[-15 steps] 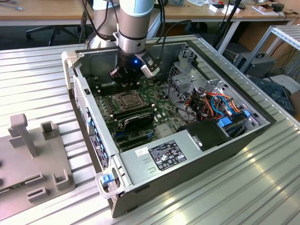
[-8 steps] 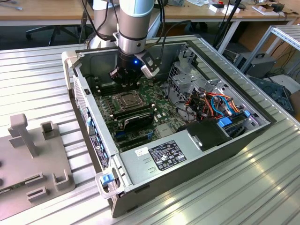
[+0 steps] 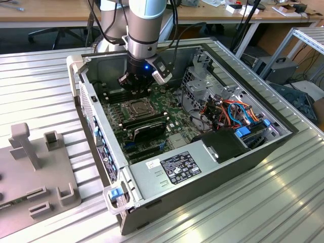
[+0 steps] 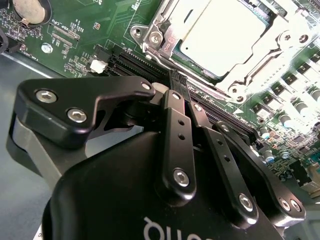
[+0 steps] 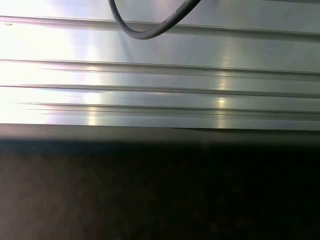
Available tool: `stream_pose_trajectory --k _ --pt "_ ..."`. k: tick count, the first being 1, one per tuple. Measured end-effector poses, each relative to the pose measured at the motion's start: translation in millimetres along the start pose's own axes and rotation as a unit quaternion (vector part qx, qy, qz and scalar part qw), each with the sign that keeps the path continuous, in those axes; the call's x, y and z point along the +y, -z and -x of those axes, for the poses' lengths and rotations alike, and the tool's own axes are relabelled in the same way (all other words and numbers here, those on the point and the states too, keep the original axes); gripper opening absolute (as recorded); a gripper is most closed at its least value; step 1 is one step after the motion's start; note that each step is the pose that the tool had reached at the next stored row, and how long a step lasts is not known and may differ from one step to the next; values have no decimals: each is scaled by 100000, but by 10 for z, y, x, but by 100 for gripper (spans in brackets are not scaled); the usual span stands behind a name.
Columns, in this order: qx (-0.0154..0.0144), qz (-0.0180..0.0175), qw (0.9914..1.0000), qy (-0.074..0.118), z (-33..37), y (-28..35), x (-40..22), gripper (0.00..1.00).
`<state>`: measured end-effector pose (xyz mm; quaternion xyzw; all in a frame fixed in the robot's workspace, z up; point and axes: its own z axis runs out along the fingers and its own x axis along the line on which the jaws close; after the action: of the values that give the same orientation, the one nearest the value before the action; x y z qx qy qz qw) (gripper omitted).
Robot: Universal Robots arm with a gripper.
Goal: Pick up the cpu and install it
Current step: 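Install the first cpu locking lever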
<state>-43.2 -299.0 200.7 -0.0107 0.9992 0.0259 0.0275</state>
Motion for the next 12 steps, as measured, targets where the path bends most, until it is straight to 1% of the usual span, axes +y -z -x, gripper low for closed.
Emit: stream_pose_trajectory --k 6,8,10,12 --pt "-6 20 100000 -6 0 -1 0 11" --pt "-23 88 100000 -7 2 20 3 11" --pt "-1 10 100000 0 2 39 2 11" --pt "-16 34 100000 -4 3 40 3 11"
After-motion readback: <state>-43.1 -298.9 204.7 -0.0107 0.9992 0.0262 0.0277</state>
